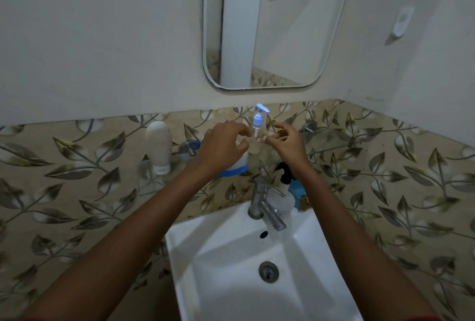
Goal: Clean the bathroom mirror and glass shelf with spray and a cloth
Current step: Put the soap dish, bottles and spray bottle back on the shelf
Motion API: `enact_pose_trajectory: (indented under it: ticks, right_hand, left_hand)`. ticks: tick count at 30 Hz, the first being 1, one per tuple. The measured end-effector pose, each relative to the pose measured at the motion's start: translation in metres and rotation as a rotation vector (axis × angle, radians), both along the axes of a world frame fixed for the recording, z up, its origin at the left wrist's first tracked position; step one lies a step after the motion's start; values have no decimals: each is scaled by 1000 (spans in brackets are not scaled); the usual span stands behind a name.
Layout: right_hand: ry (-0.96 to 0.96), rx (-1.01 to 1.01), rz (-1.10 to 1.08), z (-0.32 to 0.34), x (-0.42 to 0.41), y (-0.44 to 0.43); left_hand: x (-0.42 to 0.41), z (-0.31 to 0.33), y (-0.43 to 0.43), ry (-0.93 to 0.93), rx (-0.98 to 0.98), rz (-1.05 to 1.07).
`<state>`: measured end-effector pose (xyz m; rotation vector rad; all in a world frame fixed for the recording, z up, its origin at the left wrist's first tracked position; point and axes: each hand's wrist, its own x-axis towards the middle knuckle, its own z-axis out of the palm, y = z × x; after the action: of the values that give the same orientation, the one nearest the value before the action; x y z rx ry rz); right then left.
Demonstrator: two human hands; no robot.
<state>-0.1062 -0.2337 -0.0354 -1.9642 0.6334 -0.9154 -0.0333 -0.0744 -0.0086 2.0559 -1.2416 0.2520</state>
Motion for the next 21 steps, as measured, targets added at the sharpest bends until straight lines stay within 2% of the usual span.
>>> enact_pose_trajectory:
  ticks: [4,6,9,14,21]
  right_hand:
    - [-152,25,-189,-7,-36,-21]
    - [-145,84,-269,-21,-50,-32]
    - [-61,196,-340,-48,-59,-48]
    - [195,286,-229,-80,-38,-61]
    - [301,290,-111,-101,-10,-65]
  left_hand:
    - [-29,-3,-6,-33,-152,-29]
    - [-46,-6,-11,-43,-203,-76]
    - [-66,-12,-21,-15,-160,-132]
    - [-78,-27,-35,-2,-38,-171]
    - [-77,-38,-34,37,10,-159]
